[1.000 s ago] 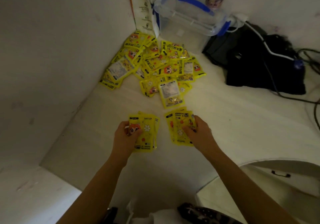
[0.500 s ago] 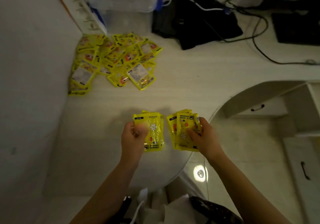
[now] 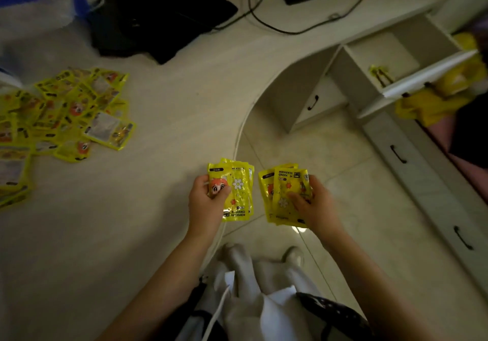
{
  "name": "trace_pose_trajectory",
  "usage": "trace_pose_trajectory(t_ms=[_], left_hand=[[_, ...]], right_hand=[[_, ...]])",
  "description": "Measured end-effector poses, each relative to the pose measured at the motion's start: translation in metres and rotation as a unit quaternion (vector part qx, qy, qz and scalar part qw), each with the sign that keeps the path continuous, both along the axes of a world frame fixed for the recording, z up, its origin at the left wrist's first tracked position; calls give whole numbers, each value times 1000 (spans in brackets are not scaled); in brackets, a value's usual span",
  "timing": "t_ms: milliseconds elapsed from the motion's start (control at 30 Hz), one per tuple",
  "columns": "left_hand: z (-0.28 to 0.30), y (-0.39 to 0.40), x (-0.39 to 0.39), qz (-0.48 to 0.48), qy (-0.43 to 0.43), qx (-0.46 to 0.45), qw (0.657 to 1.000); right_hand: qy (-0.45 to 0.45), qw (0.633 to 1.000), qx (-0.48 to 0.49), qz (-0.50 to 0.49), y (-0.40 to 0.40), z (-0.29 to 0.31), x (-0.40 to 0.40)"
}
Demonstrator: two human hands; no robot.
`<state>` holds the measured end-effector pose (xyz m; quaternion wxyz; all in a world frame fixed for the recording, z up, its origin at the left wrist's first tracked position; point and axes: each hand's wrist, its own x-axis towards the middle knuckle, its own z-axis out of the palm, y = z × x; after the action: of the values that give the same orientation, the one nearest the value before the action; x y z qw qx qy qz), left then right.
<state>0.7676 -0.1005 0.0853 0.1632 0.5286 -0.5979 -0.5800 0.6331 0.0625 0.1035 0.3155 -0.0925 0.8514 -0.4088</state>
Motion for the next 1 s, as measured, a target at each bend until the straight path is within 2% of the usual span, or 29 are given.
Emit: trace_pose_trajectory(t_ms=[200, 567, 767, 1000], left_hand=[[-2, 59, -63, -68, -4, 9, 998], [-3, 186, -186, -115, -17, 13, 993], [-6, 210, -245, -128, -27, 13, 991], [-10, 201, -330, -139, -26, 14, 990]], right_hand=[[-1, 997, 16, -79, 78, -6, -34], [-27, 988, 19, -150, 210, -18, -142], [-38, 983, 21, -176, 237, -21, -198], [-39, 979, 18, -198, 235, -22, -272]])
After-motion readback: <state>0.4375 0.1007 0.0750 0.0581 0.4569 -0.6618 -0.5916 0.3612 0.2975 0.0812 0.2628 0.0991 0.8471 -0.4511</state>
